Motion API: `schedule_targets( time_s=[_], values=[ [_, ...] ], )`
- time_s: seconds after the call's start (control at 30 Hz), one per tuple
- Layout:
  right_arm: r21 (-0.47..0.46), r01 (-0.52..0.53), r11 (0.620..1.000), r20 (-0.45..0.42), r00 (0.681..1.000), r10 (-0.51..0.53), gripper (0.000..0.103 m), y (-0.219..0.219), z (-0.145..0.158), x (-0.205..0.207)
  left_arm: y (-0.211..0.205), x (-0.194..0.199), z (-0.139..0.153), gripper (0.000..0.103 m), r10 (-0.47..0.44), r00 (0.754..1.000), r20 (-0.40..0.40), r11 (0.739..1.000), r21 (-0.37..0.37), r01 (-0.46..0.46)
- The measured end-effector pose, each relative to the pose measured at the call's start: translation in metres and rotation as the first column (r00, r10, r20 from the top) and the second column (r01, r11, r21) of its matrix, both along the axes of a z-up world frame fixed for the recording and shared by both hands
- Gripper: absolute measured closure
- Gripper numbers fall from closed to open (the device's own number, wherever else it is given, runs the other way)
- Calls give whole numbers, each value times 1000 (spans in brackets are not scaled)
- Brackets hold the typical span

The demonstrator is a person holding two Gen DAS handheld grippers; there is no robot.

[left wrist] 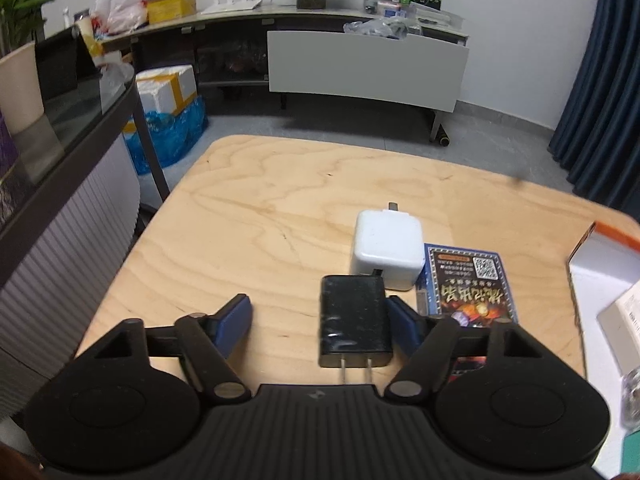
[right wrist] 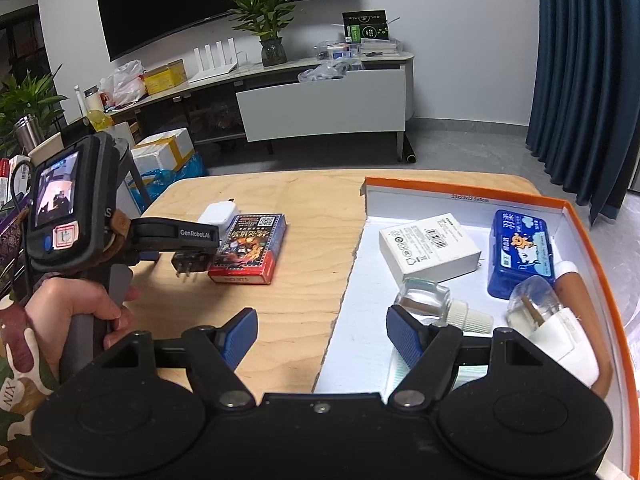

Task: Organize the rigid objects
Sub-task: 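Grasp the black phone charger with left gripper while right gripper grasps the colourful card box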

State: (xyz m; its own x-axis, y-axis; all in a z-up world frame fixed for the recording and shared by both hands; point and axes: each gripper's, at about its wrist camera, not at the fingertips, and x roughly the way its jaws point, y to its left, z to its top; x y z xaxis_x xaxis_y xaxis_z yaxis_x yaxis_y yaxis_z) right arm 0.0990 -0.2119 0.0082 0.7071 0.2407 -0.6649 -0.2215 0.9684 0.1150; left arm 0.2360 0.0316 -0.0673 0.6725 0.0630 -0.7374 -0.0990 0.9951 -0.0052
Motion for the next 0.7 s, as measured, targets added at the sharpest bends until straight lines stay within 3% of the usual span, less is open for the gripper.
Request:
schedule_targets(
  time_s=[0.17,0.37,0.7],
  values=[
    [-8,-10,1000,0,1000,10,19,6,0,3,1,-3,2,51,-15,1000,11,1000,16,15],
    [-14,-17,1000,0,1000,17,19,12,1,5,4,-6,2,67,-35,999,16,999,10,35],
    [-21,-35,999,-8,999,35,19,26,0,19,15,-26,3,67,-58,997,43,998,-7,59]
  ],
)
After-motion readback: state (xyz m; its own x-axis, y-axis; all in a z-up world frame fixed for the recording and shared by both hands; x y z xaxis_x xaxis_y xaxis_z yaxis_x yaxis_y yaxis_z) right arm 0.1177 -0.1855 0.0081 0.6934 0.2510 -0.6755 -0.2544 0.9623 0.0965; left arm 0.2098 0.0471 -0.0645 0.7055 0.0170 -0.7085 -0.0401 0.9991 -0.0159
